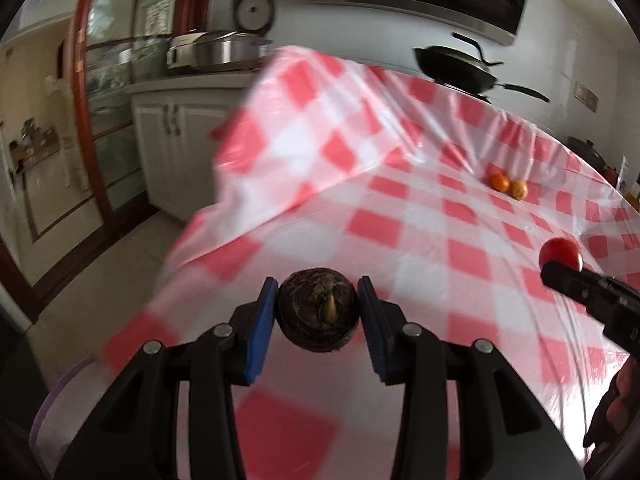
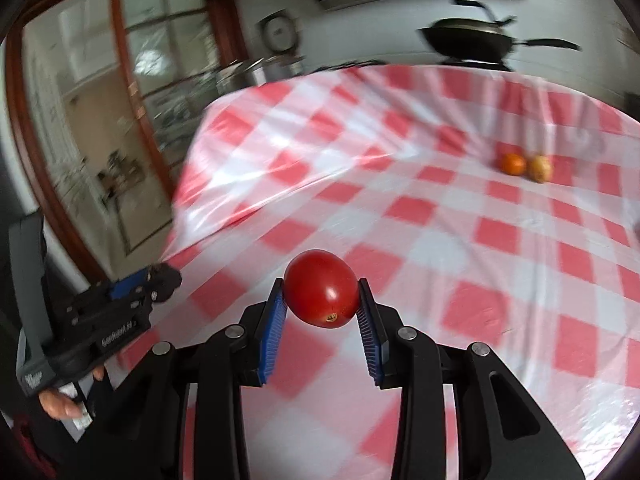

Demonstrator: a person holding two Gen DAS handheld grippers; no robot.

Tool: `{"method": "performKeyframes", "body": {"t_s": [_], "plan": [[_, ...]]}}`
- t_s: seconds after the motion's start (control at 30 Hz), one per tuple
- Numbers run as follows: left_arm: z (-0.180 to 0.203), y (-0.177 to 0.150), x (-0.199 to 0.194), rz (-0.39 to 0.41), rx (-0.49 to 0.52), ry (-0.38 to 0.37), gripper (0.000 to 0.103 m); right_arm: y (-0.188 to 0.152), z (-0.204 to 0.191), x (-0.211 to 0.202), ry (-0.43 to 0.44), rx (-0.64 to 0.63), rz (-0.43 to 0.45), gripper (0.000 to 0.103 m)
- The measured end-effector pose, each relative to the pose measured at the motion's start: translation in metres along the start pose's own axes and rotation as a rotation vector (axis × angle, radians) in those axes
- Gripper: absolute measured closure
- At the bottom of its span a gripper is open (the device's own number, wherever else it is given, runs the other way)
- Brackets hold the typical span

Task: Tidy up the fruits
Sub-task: 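Carry the tomato and passion fruit in both tools over the white box, then open both tools to drop the tomato and passion fruit into the box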

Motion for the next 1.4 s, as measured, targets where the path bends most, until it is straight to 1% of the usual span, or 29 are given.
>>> {"method": "performKeyframes", "body": {"t_s": [0.2,0.27,0.33,0.47,0.53,0.6,0.7,0.73,0.77,0.8,0.83,0.9,0.93,1.0,1.07,1.13,1.2,1.27,1.4], "plan": [[-0.068,-0.016,-0.02,0.018,-0.045,0.07,0.062,-0.028,-0.079,0.024,0.111,-0.138,-0.09,0.068],[-0.093,-0.022,-0.026,0.024,-0.06,0.105,0.062,-0.036,-0.107,0.029,0.158,-0.193,-0.111,0.068],[-0.118,-0.029,-0.031,0.021,-0.072,0.142,0.062,-0.044,-0.131,0.032,0.195,-0.245,-0.129,0.068],[-0.163,-0.046,-0.036,-0.002,-0.108,0.206,0.062,-0.071,-0.176,0.043,0.279,-0.327,-0.2,0.068],[-0.188,-0.058,-0.034,-0.028,-0.13,0.246,0.062,-0.087,-0.197,0.049,0.335,-0.361,-0.242,0.068],[-0.208,-0.074,-0.026,-0.074,-0.157,0.268,0.062,-0.109,-0.219,0.056,0.379,-0.417,-0.302,0.068],[-0.232,-0.107,-0.008,-0.177,-0.204,0.274,0.062,-0.146,-0.245,0.071,0.414,-0.509,-0.4,0.068],[-0.237,-0.122,0.001,-0.225,-0.207,0.277,0.062,-0.159,-0.25,0.078,0.415,-0.532,-0.437,0.068],[-0.24,-0.132,0.007,-0.255,-0.207,0.284,0.062,-0.178,-0.253,0.09,0.401,-0.559,-0.497,0.068],[-0.242,-0.143,0.013,-0.285,-0.202,0.293,0.062,-0.19,-0.254,0.098,0.388,-0.573,-0.538,0.068],[-0.243,-0.157,0.021,-0.332,-0.188,0.297,0.062,-0.204,-0.253,0.109,0.371,-0.588,-0.589,0.068],[-0.24,-0.184,0.034,-0.413,-0.169,0.283,0.062,-0.226,-0.249,0.123,0.336,-0.613,-0.663,0.068],[-0.237,-0.196,0.036,-0.44,-0.159,0.274,0.062,-0.236,-0.247,0.13,0.313,-0.626,-0.7,0.068],[-0.228,-0.219,0.043,-0.503,-0.108,0.25,0.062,-0.252,-0.243,0.143,0.284,-0.624,-0.771,0.068],[-0.222,-0.234,0.047,-0.546,-0.053,0.243,0.062,-0.258,-0.242,0.156,0.274,-0.617,-0.82,0.068],[-0.217,-0.25,0.051,-0.588,-0.011,0.233,0.062,-0.264,-0.242,0.164,0.249,-0.637,-0.849,0.068],[-0.215,-0.261,0.054,-0.636,-0.029,0.196,0.062,-0.272,-0.243,0.174,0.22,-0.674,-0.883,0.068],[-0.216,-0.262,0.055,-0.65,-0.041,0.178,0.062,-0.279,-0.242,0.181,0.201,-0.697,-0.908,0.068],[-0.219,-0.269,0.058,-0.68,-0.032,0.186,0.061,-0.29,-0.241,0.186,0.191,-0.7,-0.947,0.068]]}}
Point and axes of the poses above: each gripper's, at about its wrist camera, not at the fingertips, and x roughly the way its jaws point, z to its right, y to its top, the point moved 10 cm from there along x, roughly the way its jaws point, and after that the axes turned 12 degrees about y, right-handed, at the moved point
